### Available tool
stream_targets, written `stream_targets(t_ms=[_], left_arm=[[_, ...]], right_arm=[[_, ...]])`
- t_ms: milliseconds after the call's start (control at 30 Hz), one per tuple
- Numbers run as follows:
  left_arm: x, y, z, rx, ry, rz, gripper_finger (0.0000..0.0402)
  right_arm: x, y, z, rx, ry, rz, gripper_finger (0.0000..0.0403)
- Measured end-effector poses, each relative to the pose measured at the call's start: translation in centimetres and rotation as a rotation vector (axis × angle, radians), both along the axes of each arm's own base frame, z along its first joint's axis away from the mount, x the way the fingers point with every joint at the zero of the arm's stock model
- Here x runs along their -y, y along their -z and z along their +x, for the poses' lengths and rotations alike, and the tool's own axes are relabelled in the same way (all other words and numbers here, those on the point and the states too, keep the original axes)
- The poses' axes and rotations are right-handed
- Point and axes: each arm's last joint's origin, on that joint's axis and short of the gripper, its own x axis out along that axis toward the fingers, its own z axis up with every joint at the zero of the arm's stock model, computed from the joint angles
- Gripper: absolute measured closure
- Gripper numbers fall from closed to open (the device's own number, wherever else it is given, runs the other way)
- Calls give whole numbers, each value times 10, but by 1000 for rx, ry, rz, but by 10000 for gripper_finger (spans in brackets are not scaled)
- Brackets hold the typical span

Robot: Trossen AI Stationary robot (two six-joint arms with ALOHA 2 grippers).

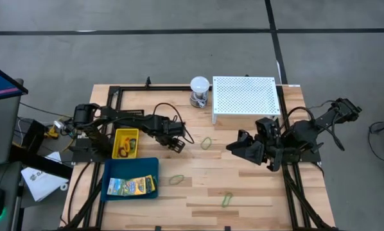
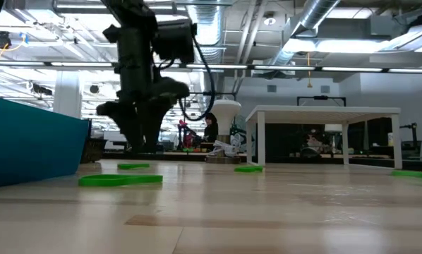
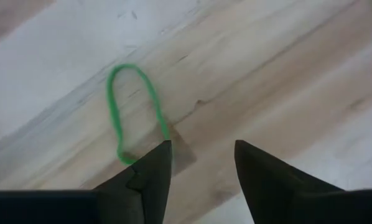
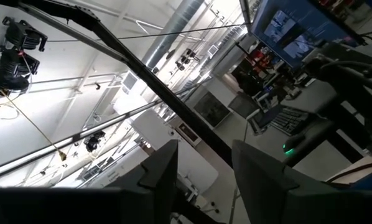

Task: Pick & Place Office Desk Supplies
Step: Put the rubber band into the black bin

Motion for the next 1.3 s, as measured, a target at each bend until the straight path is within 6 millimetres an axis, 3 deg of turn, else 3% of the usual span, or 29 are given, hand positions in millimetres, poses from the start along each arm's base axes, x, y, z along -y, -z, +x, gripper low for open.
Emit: stream_targets(t_ms=[300,500,667,867,1067,1167,1300], left_arm=[[-1,26,-13,2,-19,-34,234],[-1,34,-19,19,-49,-32,257],[-2,40,-24,3,-55,15,299],[-2,44,-29,-20,-23,39,389],[1,26,-30,86,172,-16,400],[8,-6,-31,259,332,-127,400],[30,-37,-51,350,555,-279,401]], right_arm=[[0,0,0,0,2,-3,255],[0,0,0,0,2,-4,255],[0,0,0,0,2,-4,255],[0,0,0,-1,2,-3,255],[0,0,0,0,2,-4,255],[0,0,0,2,-9,-7,255],[-1,0,0,4,-21,-11,255]])
